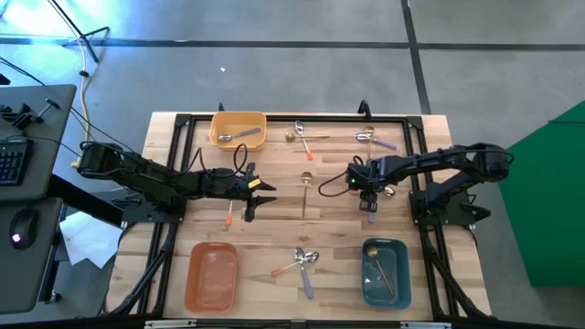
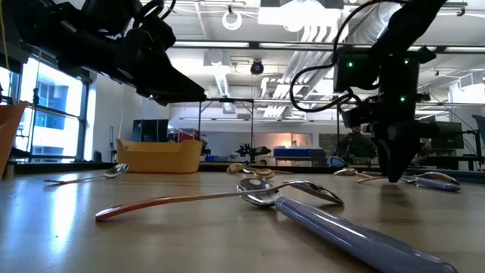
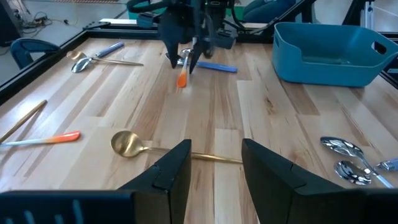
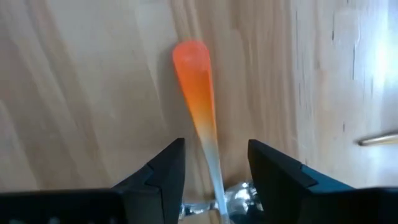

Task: Sort silverware by color (type)
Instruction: Put the orange spoon into the orange bin

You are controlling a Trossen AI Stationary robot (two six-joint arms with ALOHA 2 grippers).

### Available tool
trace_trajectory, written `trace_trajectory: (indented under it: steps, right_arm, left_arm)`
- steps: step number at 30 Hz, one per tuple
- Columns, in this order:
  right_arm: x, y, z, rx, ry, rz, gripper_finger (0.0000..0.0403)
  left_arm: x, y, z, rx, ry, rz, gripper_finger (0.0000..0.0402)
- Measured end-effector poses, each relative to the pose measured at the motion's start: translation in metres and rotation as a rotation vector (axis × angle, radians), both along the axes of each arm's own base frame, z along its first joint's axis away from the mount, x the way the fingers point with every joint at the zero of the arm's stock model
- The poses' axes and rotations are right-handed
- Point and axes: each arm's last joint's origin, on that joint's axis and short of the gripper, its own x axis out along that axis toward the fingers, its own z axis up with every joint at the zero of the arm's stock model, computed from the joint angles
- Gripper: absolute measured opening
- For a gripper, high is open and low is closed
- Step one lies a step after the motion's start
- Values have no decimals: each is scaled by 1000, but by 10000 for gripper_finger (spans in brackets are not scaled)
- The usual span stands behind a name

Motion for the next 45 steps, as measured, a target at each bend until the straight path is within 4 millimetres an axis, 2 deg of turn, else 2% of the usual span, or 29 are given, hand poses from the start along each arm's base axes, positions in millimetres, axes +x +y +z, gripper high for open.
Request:
trace_trajectory:
  steps: [7, 16, 21, 24, 27, 33, 37, 41, 45]
  right_arm:
    - [0, -8, -11, 84, 25, -42, 121]
    - [4, -7, -9, 107, 17, -15, 12]
    - [10, -8, -2, 102, 17, -8, 21]
    - [20, -8, 7, 54, -32, 3, 10]
    - [24, -4, 16, 57, -7, 15, 7]
    - [43, 8, 53, 34, -21, 65, 7]
    - [59, 17, 84, -2, -141, 130, 7]
    - [66, 26, 109, -52, -414, 225, 6]
    - [65, 31, 106, -96, -712, 317, 6]
  left_arm:
    - [0, 0, 0, 2, 1, 0, 133]
    - [0, 1, 0, 8, -5, 0, 133]
    - [0, 1, 1, 9, -12, 0, 133]
    - [0, 1, 1, 9, -11, 0, 133]
    - [0, 1, 1, 9, -12, 0, 133]
    - [1, 1, 3, 40, -31, 16, 133]
    - [1, 1, 3, 41, -33, 17, 133]
    - [1, -2, 4, 24, -42, 9, 134]
    - [2, -8, 10, 21, -104, -11, 142]
